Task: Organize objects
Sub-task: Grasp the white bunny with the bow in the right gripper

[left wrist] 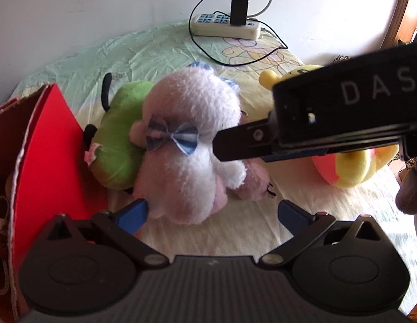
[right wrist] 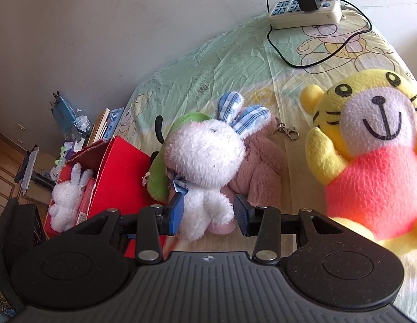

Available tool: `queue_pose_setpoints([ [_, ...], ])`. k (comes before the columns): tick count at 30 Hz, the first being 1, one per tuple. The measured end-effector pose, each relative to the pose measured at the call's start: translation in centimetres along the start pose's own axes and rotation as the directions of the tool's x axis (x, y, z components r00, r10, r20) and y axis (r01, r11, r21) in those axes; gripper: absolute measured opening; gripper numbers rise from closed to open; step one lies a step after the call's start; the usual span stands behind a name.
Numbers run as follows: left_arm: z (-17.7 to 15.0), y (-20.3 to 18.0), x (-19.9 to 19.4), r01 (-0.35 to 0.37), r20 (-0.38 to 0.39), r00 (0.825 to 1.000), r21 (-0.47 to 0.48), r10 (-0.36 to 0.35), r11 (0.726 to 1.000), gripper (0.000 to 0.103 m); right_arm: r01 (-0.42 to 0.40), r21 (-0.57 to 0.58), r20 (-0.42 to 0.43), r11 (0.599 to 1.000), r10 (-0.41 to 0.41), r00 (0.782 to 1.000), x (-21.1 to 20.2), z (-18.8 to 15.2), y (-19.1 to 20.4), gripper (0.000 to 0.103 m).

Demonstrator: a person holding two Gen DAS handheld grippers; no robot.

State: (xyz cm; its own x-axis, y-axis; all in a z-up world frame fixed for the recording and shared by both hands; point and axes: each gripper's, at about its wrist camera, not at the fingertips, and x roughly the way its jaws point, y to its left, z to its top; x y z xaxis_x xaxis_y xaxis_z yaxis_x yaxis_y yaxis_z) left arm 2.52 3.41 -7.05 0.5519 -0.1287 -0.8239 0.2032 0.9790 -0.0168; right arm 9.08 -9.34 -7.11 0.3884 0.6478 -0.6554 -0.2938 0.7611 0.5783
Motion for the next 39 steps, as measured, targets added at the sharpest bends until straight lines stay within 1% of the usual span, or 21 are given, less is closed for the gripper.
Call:
queue_pose_setpoints([
  [6,0.3,0.5,0.7,0.012,0.019,1.0,0.001,-0.012,1.0,0.102,-0.03,-0.008,-0.01,1.0,0.029,1.0,1.8,0.9,-0.1,0.045],
  [8,0.4,0.6,0.7,0.015,0.024,1.0,0.001,-0.015,1.0,0.101,-0.033,-0.005,-0.017,0.999,0.033,0.999,2.5,1.1,-0.3,0.047],
  [9,0.5,0.6,0.8,0.018,0.024,1.0,0.0,-0.018,1.0,0.101,-0.04,0.006,-0.022,0.999,0.041,0.999,2.9,1.2,-0.4,0.049],
  [11,0.5,0.5,0.9,0.02,0.022,1.0,0.006,-0.02,1.0,0.098,-0.069,0.037,-0.027,0.997,0.07,0.997,3.4,1.3,-0.7,0.049],
  [14,0.6,0.5,1.1,0.004,0.018,1.0,0.006,-0.004,1.0,0.096,-0.096,0.073,-0.038,0.993,0.099,0.994,4.0,1.3,-1.0,0.049],
  [15,0.6,0.6,1.2,0.006,0.015,1.0,0.005,-0.006,1.0,0.096,-0.104,0.077,-0.046,0.992,0.108,0.993,4.1,1.2,-1.0,0.046],
  [16,0.6,0.6,1.2,0.009,0.014,1.0,0.004,-0.009,1.0,0.095,-0.115,0.071,-0.053,0.991,0.119,0.992,4.1,1.2,-0.9,0.04],
  [18,0.6,0.5,1.0,0.017,0.02,1.0,0.011,-0.018,1.0,0.094,-0.113,0.042,-0.052,0.993,0.115,0.992,3.8,1.2,-0.5,0.036],
  [21,0.5,-0.2,0.4,0.015,0.039,0.999,0.039,-0.017,0.999,0.087,-0.112,0.013,-0.056,0.994,0.112,0.992,3.4,1.2,-0.2,0.033],
  [22,0.5,-0.5,0.1,0.019,0.045,0.999,0.049,-0.021,0.999,0.084,-0.11,0.006,-0.054,0.994,0.111,0.992,3.1,1.1,-0.2,0.033],
  [23,0.4,-0.7,-0.2,0.018,0.048,0.999,0.057,-0.021,0.998,0.084,-0.109,-0.004,-0.051,0.994,0.108,0.993,2.9,1.1,-0.1,0.032],
  [25,0.2,-1.0,-0.7,0.033,0.053,0.998,0.07,-0.037,0.997,0.082,-0.104,-0.021,-0.05,0.994,0.103,0.993,2.3,1.0,0.0,0.031],
  [27,0.0,-1.3,-1.4,0.052,0.057,0.997,0.079,-0.056,0.996,0.079,-0.104,-0.03,-0.052,0.994,0.102,0.993,1.6,0.8,-0.1,0.031],
  [34,-2.0,-2.8,-4.8,0.147,0.056,0.986,0.135,-0.156,0.98,0.079,-0.101,-0.081,-0.086,0.992,0.094,0.992,-0.5,-0.6,0.3,0.03],
  [35,-2.4,-3.0,-5.1,0.163,0.05,0.984,0.142,-0.171,0.976,0.079,-0.094,-0.089,-0.093,0.992,0.085,0.992,-0.7,-1.0,0.4,0.029],
  [37,-3.2,-3.6,-5.8,0.188,0.033,0.98,0.154,-0.196,0.97,0.079,-0.086,-0.092,-0.103,0.992,0.076,0.992,-1.0,-1.7,0.3,0.023],
  [39,-3.9,-4.1,-6.3,0.195,0.023,0.979,0.169,-0.202,0.966,0.079,-0.088,-0.064,-0.109,0.994,0.081,0.991,-1.4,-2.3,-0.1,0.022],
])
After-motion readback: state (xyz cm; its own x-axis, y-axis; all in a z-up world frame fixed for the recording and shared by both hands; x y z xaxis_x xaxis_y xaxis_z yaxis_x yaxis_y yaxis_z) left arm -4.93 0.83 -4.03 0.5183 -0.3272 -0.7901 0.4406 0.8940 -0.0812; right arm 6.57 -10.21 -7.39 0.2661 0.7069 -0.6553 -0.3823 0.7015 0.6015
